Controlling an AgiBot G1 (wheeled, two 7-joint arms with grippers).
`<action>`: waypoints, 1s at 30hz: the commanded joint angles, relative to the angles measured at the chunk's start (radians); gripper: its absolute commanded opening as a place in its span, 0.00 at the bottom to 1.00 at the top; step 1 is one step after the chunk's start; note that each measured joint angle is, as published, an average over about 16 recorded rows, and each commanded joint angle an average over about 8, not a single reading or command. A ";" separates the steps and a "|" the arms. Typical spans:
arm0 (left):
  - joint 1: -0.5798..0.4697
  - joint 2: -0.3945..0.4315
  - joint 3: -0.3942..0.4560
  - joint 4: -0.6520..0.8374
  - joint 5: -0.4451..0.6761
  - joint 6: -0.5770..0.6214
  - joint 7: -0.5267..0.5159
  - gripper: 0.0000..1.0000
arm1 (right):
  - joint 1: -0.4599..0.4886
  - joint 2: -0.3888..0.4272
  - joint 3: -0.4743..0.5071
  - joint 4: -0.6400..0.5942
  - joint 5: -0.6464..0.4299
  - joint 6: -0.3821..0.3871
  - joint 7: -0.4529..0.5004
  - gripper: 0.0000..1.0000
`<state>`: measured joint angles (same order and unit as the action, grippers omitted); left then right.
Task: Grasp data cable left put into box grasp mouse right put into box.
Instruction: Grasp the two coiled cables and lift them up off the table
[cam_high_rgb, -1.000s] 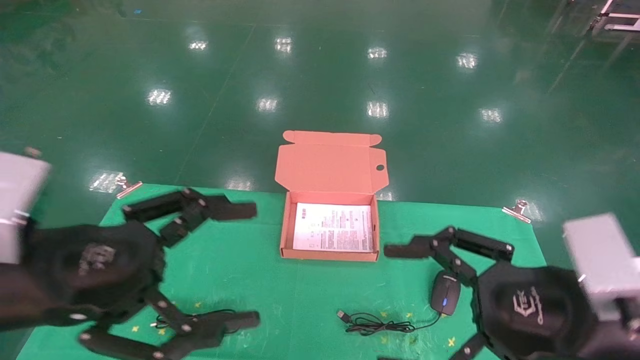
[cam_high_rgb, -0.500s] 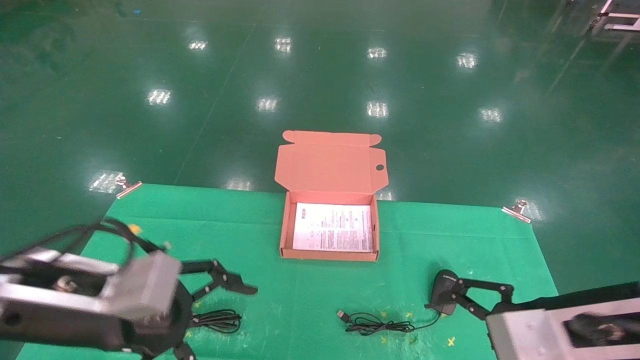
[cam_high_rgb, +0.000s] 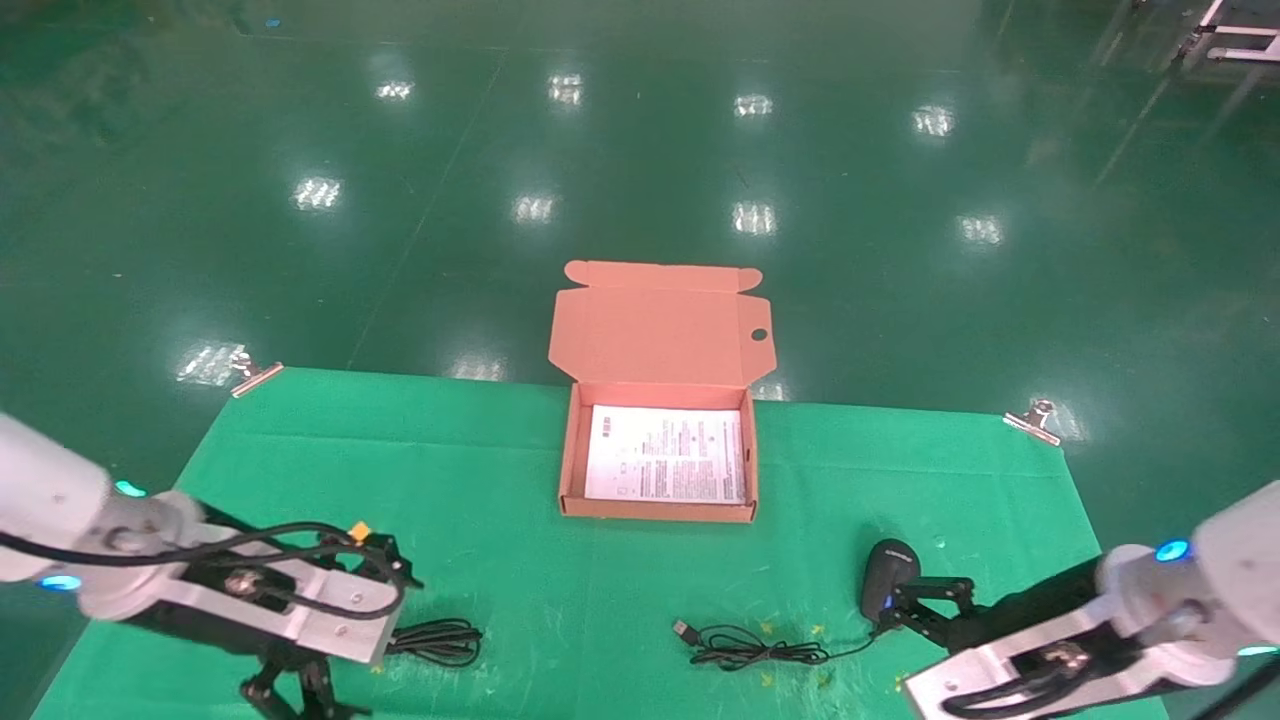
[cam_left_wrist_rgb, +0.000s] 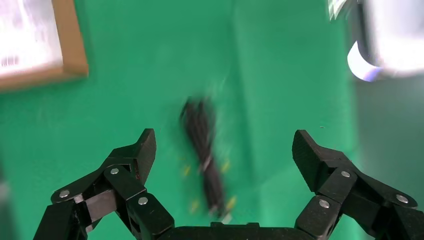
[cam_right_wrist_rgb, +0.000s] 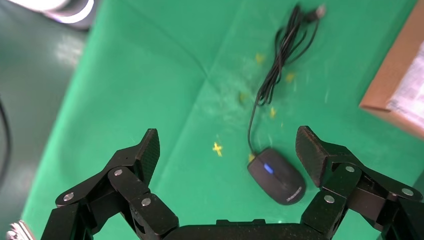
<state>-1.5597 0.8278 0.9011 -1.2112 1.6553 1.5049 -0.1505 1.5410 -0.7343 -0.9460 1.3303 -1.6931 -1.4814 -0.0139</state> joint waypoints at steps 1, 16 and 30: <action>-0.004 0.023 0.032 -0.001 0.082 -0.021 0.010 1.00 | -0.001 -0.028 -0.030 -0.001 -0.057 0.023 0.003 1.00; 0.052 0.155 0.055 0.384 0.166 -0.178 -0.009 1.00 | -0.134 -0.169 -0.054 -0.166 -0.224 0.335 0.039 1.00; 0.034 0.246 0.019 0.747 0.124 -0.290 0.086 1.00 | -0.164 -0.306 -0.034 -0.415 -0.163 0.454 -0.051 1.00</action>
<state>-1.5257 1.0725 0.9209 -0.4709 1.7807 1.2149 -0.0610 1.3787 -1.0398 -0.9829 0.9197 -1.8633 -1.0276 -0.0679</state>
